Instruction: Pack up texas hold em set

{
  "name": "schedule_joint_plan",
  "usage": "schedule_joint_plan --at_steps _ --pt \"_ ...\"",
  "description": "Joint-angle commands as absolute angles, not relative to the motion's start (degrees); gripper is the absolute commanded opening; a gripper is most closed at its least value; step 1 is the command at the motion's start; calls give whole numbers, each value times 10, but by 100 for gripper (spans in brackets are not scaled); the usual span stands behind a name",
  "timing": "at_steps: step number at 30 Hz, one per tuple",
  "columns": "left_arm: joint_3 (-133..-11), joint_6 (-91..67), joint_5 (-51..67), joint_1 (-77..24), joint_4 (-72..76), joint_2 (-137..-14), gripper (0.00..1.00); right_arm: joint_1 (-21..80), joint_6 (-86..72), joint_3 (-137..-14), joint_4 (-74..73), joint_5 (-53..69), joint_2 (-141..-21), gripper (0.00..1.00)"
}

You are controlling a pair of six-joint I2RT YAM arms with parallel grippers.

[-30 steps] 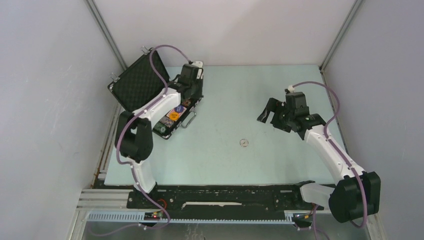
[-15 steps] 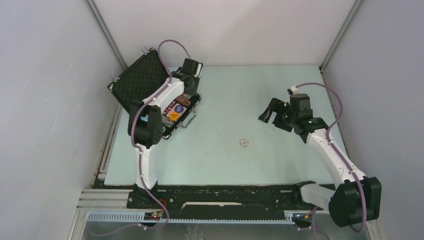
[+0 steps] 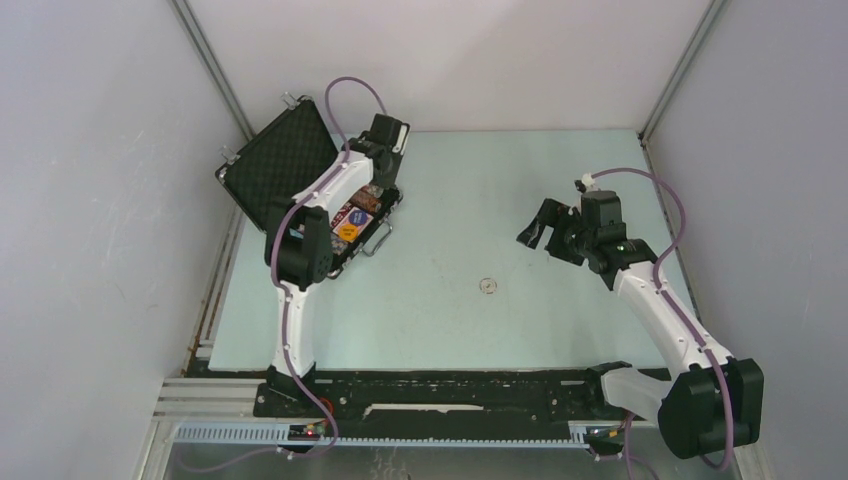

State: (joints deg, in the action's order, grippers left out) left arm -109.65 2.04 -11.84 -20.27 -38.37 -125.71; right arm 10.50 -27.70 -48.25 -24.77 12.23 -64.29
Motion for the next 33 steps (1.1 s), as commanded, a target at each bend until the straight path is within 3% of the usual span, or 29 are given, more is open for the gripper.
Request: schedule_joint_plan --at_steps 1,14,22,24,26,31,33 --pt "-1111 30 -122 -200 -376 -1256 1 102 -266 -480 -224 133 -635 95" --pt "-1114 30 -170 -196 -351 -1272 21 104 -267 -468 -206 143 -650 93" --pt "-1110 23 -197 -194 -352 -1269 25 107 -262 -468 -206 147 -646 90" --pt "-1097 15 -199 -195 -344 -1252 31 112 -259 -468 -203 149 -645 90" --pt "-1085 6 -191 -194 -338 -1231 38 119 -248 -469 -197 168 -648 99" --pt "-1033 -74 -134 -199 -331 -1132 52 166 -228 -518 -248 157 -702 100" --pt "-976 -124 -87 -203 -306 -1058 65 195 -225 -547 -278 149 -730 100"
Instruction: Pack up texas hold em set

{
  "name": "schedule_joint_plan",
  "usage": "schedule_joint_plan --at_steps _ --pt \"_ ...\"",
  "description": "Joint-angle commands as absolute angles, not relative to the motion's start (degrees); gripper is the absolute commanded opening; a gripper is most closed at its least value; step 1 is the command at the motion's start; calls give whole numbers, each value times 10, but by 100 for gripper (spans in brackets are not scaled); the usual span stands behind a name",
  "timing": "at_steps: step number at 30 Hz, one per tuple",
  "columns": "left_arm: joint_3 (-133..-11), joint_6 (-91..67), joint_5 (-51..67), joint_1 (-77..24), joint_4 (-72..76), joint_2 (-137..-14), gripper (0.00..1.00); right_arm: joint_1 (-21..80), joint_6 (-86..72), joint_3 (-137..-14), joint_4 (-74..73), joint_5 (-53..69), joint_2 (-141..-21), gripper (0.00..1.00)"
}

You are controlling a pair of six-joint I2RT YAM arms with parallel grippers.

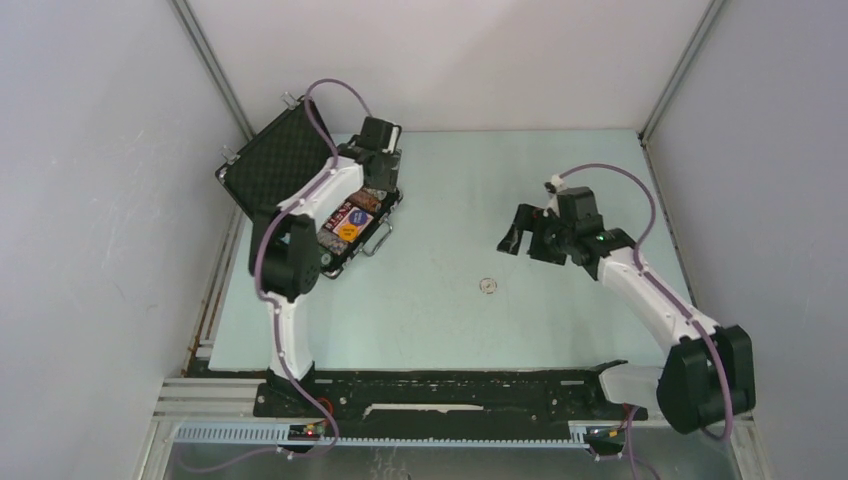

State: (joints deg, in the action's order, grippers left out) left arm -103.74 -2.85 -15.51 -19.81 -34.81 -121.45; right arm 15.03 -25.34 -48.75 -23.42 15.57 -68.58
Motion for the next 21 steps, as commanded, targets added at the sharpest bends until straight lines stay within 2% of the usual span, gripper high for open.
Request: schedule_joint_plan --at_steps 1,4,8,14,21 --pt "-935 -144 -55 -205 -281 -1011 73 208 -228 -563 -297 137 -745 100" --pt "-825 -208 59 -212 -190 -885 90 237 -249 -600 -343 121 -775 100" --pt "-715 -280 182 -229 -120 -743 97 216 -313 -617 -381 162 -805 100" --pt "-663 -241 238 -236 -167 -601 100 194 -472 -635 -457 195 -904 100" --pt "-635 -151 223 -236 -242 -534 100 225 -589 -673 -493 164 -981 100"
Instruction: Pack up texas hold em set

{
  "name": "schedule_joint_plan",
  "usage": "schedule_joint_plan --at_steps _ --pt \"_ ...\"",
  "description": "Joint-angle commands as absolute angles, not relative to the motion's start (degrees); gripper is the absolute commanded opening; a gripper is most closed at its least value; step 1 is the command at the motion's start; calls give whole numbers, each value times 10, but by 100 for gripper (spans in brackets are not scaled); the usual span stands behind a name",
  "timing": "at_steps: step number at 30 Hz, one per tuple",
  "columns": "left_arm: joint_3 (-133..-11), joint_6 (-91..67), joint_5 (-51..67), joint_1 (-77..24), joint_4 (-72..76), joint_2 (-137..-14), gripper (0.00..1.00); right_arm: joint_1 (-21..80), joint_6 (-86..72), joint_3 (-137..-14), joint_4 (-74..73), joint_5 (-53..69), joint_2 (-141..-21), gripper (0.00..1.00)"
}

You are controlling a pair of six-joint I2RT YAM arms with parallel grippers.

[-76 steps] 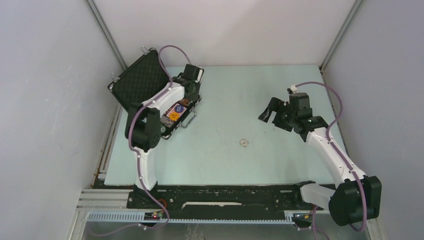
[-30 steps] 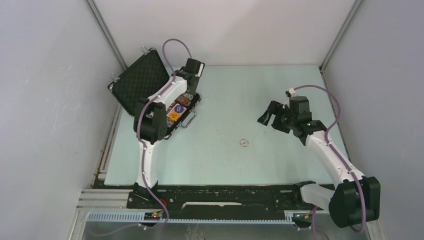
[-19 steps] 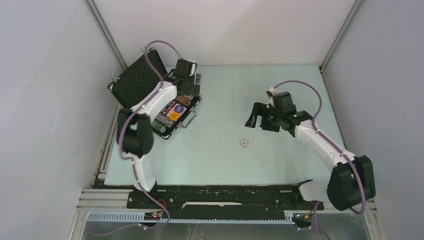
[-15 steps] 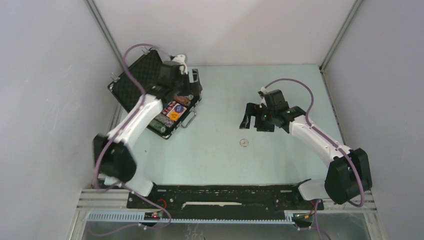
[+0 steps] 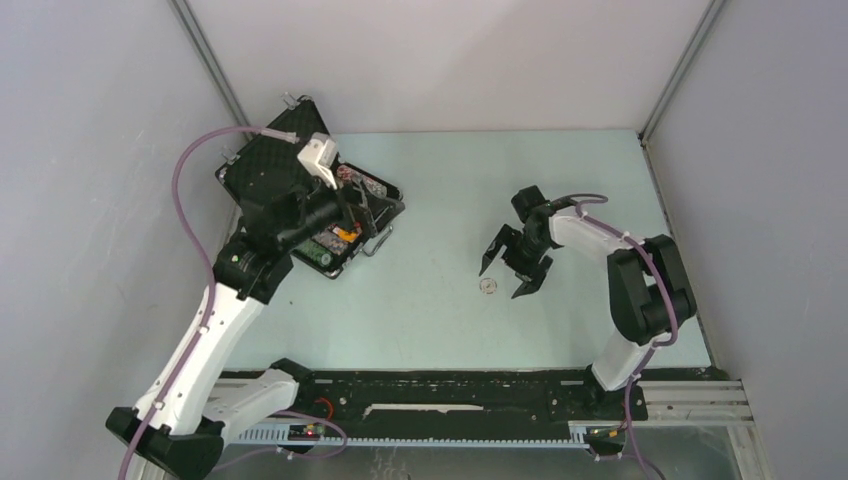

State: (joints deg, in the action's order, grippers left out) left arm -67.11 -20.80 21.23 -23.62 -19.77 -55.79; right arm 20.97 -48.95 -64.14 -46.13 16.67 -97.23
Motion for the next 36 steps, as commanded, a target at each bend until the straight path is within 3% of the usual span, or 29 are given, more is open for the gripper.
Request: schedule_joint_plan --at_steps 1,4,11,21,29,36 --pt "-628 -142 219 -235 -245 -530 100 230 -606 -672 -489 158 -985 100" --pt "-636 -135 231 -231 -267 -529 100 240 -653 -672 -482 149 -1000 99" --pt "-625 -150 247 -217 -246 -493 100 237 -703 -676 -463 160 -1060 85" --pt "-620 -156 259 -213 -240 -497 100 237 -714 -708 -475 117 -1092 85" --pt "-616 -158 262 -209 -235 -496 100 239 -715 -742 -514 82 -1120 73" --pt "-617 -159 266 -208 -235 -494 100 259 -729 -744 -529 69 -1128 70"
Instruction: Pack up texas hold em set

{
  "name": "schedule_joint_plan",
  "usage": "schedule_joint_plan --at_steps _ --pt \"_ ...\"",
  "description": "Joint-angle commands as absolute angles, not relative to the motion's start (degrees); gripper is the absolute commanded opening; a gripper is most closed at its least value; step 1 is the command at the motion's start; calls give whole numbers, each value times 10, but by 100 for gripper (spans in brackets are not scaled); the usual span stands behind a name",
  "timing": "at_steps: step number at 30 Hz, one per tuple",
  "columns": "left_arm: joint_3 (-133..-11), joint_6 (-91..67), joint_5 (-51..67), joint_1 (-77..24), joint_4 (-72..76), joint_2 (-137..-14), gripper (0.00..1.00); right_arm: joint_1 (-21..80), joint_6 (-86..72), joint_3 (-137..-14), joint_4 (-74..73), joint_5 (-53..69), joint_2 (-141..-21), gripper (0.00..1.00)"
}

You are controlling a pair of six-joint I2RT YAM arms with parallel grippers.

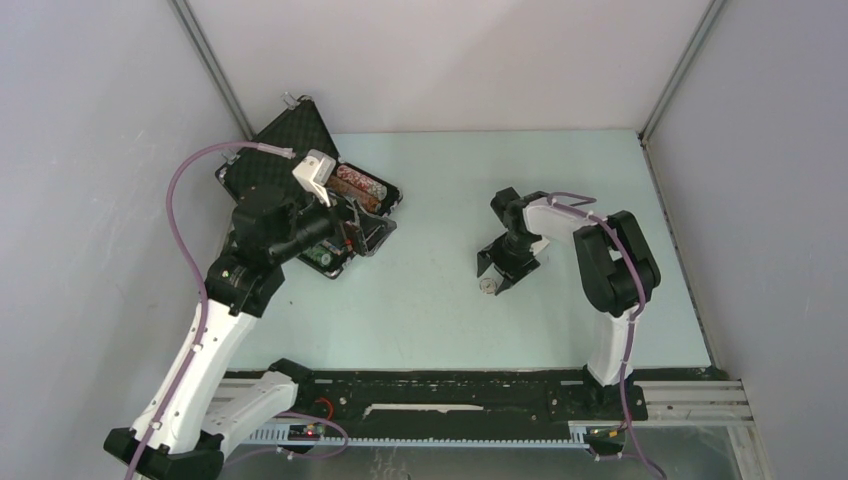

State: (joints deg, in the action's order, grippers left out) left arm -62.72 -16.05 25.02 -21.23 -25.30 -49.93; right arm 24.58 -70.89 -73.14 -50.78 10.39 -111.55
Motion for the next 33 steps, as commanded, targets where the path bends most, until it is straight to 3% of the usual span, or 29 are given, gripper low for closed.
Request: schedule_joint_plan --at_steps 1,5,9,18,23,29,33 --pt "-617 -159 267 -207 -235 -494 100 262 -732 -744 -531 67 -1128 69" --pt "-616 -160 267 -207 -234 -493 100 272 -747 -744 -534 59 -1128 62" --pt "-612 -163 269 -207 -228 -492 100 275 -752 -744 -532 53 -1124 43" --pt "-579 -211 277 -194 -178 -515 100 280 -755 -744 -539 43 -1061 27" --pt "-533 -287 318 -173 -92 -563 100 282 -771 -738 -534 45 -1009 27" --pt "-483 -402 419 -170 53 -717 96 283 -779 -738 -503 85 -989 25" --pt "-435 -450 409 -188 144 -763 94 288 -785 -738 -479 100 -984 25"
